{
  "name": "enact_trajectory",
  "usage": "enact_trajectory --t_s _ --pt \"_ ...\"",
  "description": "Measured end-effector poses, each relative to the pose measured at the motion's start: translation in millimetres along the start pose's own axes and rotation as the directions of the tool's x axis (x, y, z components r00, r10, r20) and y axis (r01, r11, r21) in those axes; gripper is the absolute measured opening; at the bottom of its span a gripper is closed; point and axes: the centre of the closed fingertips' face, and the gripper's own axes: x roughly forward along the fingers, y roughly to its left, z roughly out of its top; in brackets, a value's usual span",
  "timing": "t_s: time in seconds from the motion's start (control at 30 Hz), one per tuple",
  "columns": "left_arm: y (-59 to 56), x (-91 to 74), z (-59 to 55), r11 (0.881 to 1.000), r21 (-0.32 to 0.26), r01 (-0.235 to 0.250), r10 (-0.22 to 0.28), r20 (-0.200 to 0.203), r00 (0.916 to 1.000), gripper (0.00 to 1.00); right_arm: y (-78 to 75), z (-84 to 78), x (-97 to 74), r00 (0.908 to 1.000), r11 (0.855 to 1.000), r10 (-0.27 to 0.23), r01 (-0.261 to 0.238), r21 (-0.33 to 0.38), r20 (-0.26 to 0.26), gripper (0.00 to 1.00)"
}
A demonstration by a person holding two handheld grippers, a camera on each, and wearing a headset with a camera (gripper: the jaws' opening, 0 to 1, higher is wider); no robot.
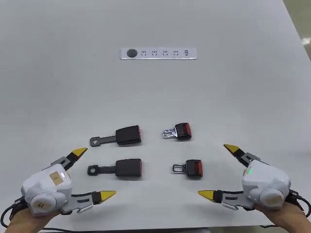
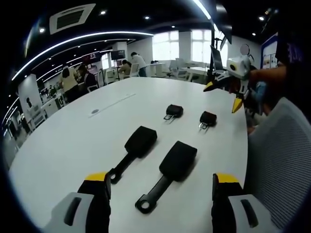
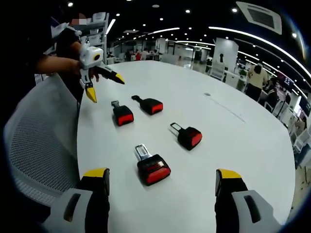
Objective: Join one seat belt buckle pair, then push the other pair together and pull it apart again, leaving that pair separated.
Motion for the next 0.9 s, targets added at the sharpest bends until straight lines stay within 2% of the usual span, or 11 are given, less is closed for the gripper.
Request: enact_trajectory --t_s 0.33,0.57,0.77,0.9 --pt "-1.6 9.8 -0.1 0.997 0.064 0.052 -0.049 -0.045 0.9978 0.76 2.7 -3.1 7.9 0.9980 0.996 0.049 -0.052 -0.070 -0.041 0.82" --pt "-3.4 19.0 -4.2 0.990 0.104 0.099 -0.091 -0.083 0.9924 0.68 4.3 -6.5 14.2 0.9935 0.988 0.089 -0.097 -0.119 -0.070 0.74" --pt "-6.6 28.1 -8.1 0.979 0.141 0.147 -0.130 -0.124 0.9837 0.62 6.5 -12.3 21.9 0.9869 0.977 0.126 -0.141 -0.159 -0.100 0.68" --pt "-8.2 35.5 -10.2 0.971 0.161 0.178 -0.152 -0.162 0.9750 0.57 8.8 -13.4 25.7 0.9823 0.969 0.148 -0.167 -0.181 -0.115 0.63"
